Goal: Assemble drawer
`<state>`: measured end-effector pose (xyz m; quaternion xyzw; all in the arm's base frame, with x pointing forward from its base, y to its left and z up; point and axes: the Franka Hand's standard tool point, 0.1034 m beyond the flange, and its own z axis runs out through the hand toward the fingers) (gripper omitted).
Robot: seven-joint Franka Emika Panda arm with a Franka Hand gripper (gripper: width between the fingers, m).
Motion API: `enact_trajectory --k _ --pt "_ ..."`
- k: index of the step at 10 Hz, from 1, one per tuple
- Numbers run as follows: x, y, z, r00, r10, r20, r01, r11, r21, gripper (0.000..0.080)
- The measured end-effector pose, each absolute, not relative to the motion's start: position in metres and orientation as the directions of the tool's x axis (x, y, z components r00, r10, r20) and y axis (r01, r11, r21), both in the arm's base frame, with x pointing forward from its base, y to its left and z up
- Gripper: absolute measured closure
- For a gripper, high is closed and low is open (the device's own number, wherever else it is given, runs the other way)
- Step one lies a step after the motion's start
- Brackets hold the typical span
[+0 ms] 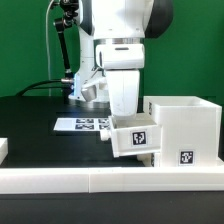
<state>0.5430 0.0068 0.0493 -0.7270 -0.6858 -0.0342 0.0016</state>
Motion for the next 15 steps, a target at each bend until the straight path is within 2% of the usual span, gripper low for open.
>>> enact_trajectory --k 1,2,3,4,5,6,7,11,13,15 --pt "0.543 0.007 0.05 0.058 0.997 0.052 0.997 -0.06 0.045 0.0685" --pt "0.544 0.007 0.051 0.057 0.997 0.052 0.997 -0.06 0.048 0.0504" --pt "0.544 0.007 0.052 0.059 0.997 0.052 0.997 -0.062 0.049 0.0504" --pt "0.544 0.006 0.054 0.061 0.997 0.051 0.997 -0.063 0.053 0.0303" --pt "0.545 0.008 0.06 0.068 0.996 0.05 0.996 -0.071 0.057 0.0201" --pt "0.546 0.008 0.065 0.067 0.997 0.046 0.996 -0.07 0.06 0.0201" --pt "0.547 0.005 0.071 0.067 0.997 0.041 0.996 -0.069 0.059 0.016" --pt "0.562 -0.021 0.108 0.081 0.997 0.004 0.996 -0.082 0.046 0.0151" --pt "0.567 -0.044 0.112 0.077 0.997 0.004 0.996 -0.077 0.044 0.0151" --pt "0.566 -0.044 0.111 0.086 0.996 0.004 0.995 -0.086 0.042 0.0151"
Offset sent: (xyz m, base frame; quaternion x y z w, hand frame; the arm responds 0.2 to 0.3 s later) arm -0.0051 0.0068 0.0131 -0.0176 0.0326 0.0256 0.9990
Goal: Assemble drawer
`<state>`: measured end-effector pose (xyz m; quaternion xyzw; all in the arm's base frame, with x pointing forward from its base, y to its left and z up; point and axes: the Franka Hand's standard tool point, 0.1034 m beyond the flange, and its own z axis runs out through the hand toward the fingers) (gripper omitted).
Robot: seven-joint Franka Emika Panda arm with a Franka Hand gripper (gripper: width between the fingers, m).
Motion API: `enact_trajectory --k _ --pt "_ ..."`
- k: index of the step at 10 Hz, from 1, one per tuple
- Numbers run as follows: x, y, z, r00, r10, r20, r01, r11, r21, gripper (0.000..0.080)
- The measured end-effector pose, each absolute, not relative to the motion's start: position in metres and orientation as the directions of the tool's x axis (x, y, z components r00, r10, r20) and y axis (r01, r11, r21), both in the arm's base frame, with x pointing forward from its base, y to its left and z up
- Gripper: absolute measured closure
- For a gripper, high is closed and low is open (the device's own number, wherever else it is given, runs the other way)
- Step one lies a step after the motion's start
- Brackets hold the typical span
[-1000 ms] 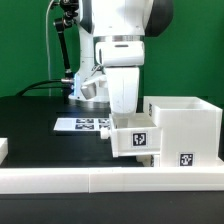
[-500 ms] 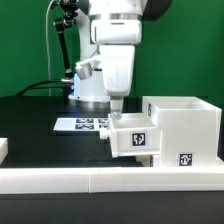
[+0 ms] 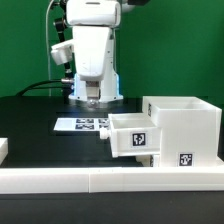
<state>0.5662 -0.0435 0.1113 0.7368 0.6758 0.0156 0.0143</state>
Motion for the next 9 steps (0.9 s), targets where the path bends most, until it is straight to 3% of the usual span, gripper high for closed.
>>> enact_trajectory --k 2,4,6,9 --pt "0.565 -0.044 0.108 0.084 0.996 0.005 0.996 -0.084 0.038 0.0151" --pt "0.572 -0.045 0.09 0.051 0.999 0.018 0.998 -0.052 0.025 0.0151" --pt "0.588 -0.046 0.088 0.033 0.999 0.023 0.999 -0.033 0.038 0.0151" --pt "0.589 -0.051 0.088 0.026 0.999 0.028 0.999 -0.027 0.04 0.0151"
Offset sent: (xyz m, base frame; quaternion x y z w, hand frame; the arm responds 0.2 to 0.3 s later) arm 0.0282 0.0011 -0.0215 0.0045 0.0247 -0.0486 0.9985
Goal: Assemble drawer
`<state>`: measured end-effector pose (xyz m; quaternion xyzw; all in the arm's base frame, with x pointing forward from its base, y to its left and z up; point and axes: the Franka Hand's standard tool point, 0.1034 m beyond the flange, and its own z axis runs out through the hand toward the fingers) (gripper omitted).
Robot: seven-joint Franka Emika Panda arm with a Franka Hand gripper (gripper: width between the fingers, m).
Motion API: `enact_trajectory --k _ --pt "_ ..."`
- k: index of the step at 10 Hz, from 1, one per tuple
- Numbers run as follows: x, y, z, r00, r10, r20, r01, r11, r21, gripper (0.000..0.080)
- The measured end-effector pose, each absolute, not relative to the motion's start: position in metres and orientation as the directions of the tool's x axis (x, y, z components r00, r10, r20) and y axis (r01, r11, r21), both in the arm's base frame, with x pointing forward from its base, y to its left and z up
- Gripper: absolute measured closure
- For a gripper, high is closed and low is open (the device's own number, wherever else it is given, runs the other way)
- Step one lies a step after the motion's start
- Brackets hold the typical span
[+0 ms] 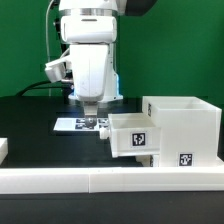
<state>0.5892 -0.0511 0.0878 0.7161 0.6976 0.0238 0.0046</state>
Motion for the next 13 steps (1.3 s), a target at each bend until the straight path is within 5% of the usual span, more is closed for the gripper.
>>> enact_trajectory --k 6,13 --pt "0.599 -0.076 0.074 -0.013 0.977 0.213 1.0 0.007 0.026 0.0151" --pt "0.603 -0.042 0.07 -0.045 0.974 0.221 0.999 0.041 0.023 0.0151"
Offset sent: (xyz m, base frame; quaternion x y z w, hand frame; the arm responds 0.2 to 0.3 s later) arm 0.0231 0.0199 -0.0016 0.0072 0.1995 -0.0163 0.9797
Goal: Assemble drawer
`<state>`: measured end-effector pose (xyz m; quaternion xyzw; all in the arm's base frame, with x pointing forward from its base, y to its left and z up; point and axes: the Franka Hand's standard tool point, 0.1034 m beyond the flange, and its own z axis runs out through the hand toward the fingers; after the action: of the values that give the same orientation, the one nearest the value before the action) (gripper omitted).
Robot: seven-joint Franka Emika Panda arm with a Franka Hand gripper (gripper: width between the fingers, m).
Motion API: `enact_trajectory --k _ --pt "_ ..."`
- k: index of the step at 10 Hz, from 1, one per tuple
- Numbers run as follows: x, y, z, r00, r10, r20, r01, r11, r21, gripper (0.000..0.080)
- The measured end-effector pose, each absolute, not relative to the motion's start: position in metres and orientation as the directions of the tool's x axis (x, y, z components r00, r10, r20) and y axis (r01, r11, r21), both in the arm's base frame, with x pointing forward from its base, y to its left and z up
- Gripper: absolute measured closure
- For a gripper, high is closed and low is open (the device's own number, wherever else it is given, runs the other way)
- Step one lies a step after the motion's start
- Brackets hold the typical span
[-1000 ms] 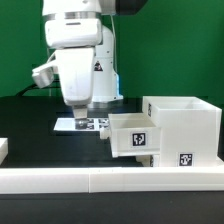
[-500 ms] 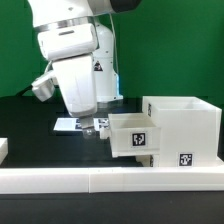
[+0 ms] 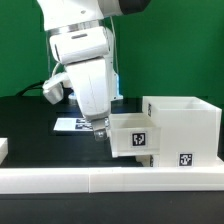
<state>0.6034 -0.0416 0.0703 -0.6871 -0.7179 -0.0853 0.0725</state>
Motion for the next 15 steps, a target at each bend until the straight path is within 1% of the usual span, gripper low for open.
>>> enact_trajectory --k 2,5,6,7,8,9,12,14,15 --pt "0.603 -0.041 0.07 -0.046 0.974 0.222 0.999 0.042 0.022 0.0151" --pt "0.604 -0.027 0.07 -0.068 0.973 0.223 0.998 0.064 0.022 0.0151" --pt "0.605 -0.02 0.07 -0.078 0.973 0.218 0.997 0.076 0.021 0.0151" --pt "0.606 -0.008 0.071 -0.075 0.976 0.206 0.997 0.075 0.007 0.0151" --pt "0.609 -0.005 0.073 -0.076 0.978 0.194 0.997 0.073 0.019 0.0151" --pt "0.609 -0.005 0.073 -0.081 0.98 0.184 0.997 0.077 0.026 0.0151" --pt "0.609 -0.008 0.072 -0.076 0.98 0.183 0.997 0.072 0.024 0.0151" --pt "0.606 -0.01 0.068 -0.083 0.98 0.181 0.996 0.077 0.036 0.0151" --pt "0.601 -0.012 0.063 -0.078 0.98 0.183 0.997 0.074 0.027 0.0151"
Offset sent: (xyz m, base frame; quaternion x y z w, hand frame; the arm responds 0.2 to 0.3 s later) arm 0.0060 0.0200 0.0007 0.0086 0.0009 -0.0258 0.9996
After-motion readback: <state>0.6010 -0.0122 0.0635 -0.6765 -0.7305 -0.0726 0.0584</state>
